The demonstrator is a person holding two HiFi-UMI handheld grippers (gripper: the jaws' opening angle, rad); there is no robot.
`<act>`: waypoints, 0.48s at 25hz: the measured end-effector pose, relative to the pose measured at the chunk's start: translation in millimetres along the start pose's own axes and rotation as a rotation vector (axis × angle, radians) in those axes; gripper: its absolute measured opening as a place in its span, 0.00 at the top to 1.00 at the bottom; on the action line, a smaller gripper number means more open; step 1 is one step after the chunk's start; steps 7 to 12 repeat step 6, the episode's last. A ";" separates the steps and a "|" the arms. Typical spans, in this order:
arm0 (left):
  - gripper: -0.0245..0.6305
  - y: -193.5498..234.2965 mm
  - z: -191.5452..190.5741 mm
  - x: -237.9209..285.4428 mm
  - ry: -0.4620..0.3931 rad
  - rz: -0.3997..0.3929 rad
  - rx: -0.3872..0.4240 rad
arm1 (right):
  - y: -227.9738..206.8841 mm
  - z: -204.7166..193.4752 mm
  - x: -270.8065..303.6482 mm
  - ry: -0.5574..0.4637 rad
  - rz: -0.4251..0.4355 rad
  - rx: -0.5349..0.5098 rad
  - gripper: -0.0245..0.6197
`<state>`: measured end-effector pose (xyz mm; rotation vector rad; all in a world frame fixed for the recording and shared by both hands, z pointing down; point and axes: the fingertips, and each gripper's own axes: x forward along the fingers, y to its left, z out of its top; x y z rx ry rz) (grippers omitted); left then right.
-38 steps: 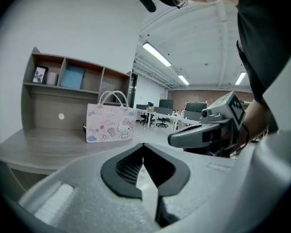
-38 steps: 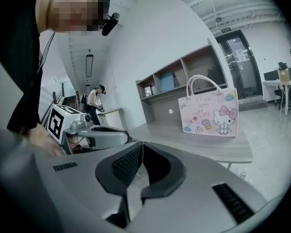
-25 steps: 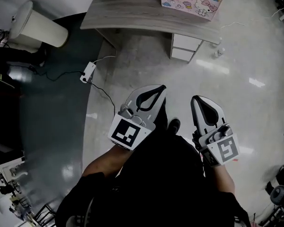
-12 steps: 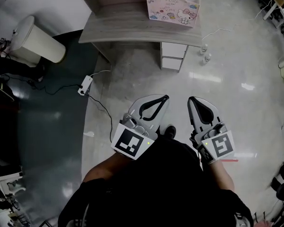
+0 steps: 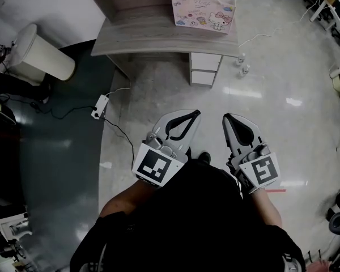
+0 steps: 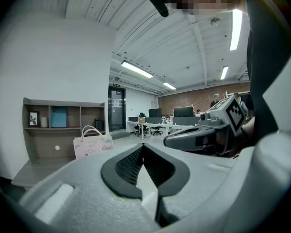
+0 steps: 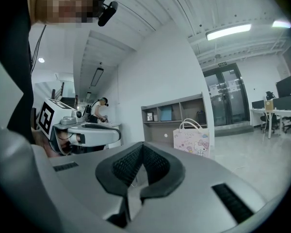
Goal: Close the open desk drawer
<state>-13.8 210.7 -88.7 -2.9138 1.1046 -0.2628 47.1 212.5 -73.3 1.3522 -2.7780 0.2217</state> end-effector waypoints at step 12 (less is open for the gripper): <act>0.95 20.6 0.0 -4.4 -0.013 0.015 -0.010 | 3.9 -0.8 9.8 0.003 0.002 0.012 0.95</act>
